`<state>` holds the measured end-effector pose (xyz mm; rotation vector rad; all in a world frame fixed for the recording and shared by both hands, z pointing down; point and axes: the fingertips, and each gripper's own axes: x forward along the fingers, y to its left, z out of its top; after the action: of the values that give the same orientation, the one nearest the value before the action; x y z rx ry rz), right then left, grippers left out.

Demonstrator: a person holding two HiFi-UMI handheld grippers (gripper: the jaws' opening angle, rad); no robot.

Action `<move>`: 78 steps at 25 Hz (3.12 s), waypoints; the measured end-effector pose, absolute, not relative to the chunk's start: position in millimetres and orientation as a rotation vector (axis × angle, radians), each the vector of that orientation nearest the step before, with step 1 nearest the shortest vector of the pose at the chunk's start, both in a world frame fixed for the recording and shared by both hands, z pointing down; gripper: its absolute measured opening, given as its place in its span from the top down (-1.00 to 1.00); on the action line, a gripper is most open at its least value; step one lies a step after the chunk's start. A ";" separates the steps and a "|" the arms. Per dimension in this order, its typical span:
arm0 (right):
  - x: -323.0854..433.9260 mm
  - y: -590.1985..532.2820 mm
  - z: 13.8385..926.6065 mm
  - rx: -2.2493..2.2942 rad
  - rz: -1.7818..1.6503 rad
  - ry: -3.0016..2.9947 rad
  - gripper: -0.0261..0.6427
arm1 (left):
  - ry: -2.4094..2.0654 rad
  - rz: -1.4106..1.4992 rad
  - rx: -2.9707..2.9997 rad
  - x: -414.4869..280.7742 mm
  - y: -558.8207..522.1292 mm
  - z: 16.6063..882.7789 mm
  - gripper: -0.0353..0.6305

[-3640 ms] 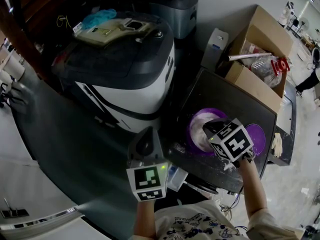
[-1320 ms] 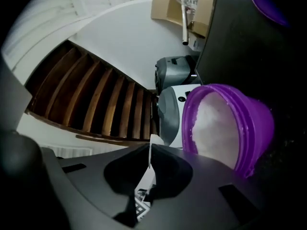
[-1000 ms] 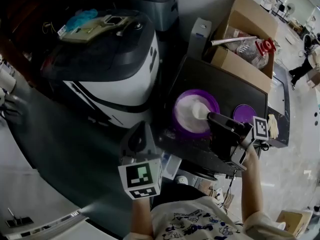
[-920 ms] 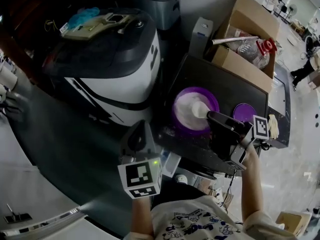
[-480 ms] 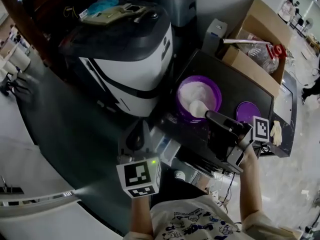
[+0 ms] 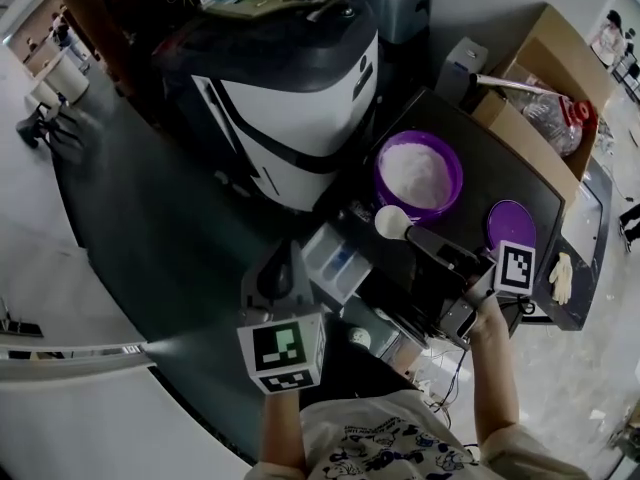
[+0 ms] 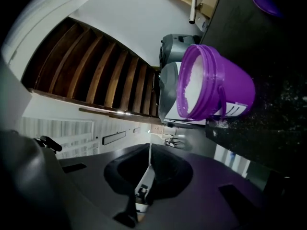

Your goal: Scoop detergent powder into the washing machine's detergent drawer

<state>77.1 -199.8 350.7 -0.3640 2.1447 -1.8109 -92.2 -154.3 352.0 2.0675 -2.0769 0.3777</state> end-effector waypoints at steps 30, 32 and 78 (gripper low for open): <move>44.1 -136.6 514.6 -0.979 -1.718 2.566 0.85 | -1.837 0.508 2.118 -100.7 -128.3 441.0 0.88; 45.5 -136.7 525.7 -1.030 -1.696 2.594 0.85 | -1.829 0.514 2.118 -101.3 -127.1 444.5 0.88; 10.7 -131.8 580.3 -1.355 0.604 3.771 0.85 | -1.780 0.531 2.086 -116.3 -117.5 475.5 0.88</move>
<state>10.7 -131.8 580.3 -1.3548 3.7713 0.6040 -116.3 -117.5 475.5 2.0861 -1.7795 0.5311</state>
